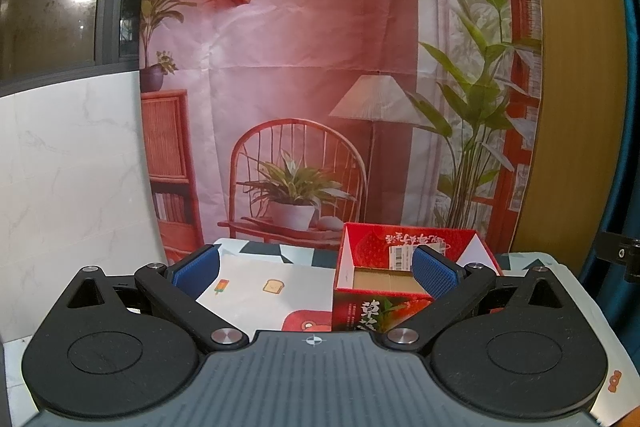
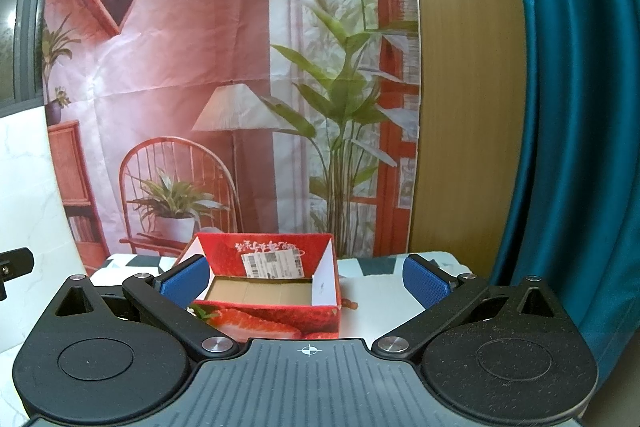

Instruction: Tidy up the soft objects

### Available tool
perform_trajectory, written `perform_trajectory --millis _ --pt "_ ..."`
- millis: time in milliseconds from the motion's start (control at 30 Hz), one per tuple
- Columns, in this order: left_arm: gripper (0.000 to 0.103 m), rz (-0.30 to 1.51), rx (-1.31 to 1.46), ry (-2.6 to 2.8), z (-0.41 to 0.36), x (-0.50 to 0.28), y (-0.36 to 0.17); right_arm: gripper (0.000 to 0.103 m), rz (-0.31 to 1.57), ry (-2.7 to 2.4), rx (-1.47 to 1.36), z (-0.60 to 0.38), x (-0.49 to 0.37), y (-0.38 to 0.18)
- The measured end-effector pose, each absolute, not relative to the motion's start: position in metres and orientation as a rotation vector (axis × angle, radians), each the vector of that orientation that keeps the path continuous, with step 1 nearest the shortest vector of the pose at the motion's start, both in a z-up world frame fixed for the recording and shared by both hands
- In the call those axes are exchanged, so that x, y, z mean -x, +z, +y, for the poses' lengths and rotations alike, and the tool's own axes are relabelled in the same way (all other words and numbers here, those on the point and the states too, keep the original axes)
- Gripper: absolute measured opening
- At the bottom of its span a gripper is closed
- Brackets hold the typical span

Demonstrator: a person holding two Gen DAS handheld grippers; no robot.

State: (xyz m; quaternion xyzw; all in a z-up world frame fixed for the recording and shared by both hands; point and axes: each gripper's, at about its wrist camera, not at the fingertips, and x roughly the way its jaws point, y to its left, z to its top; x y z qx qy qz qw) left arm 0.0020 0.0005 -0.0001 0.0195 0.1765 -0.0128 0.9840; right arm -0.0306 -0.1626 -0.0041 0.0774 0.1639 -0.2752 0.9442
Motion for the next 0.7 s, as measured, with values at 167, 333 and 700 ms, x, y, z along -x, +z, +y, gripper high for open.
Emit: perform_trajectory --millis 167,333,700 --pt "0.103 0.356 -0.04 -0.029 0.0 -0.002 0.0 0.103 0.335 -0.561 -0.159 -0.163 0.031 -0.003" --pt "0.103 0.359 -0.04 -0.031 0.0 -0.001 -0.001 0.103 0.336 -0.552 -0.178 -0.163 0.03 -0.005" --pt "0.103 0.407 -0.038 -0.016 0.002 -0.018 -0.019 0.103 0.274 -0.493 -0.22 -0.168 0.033 -0.015"
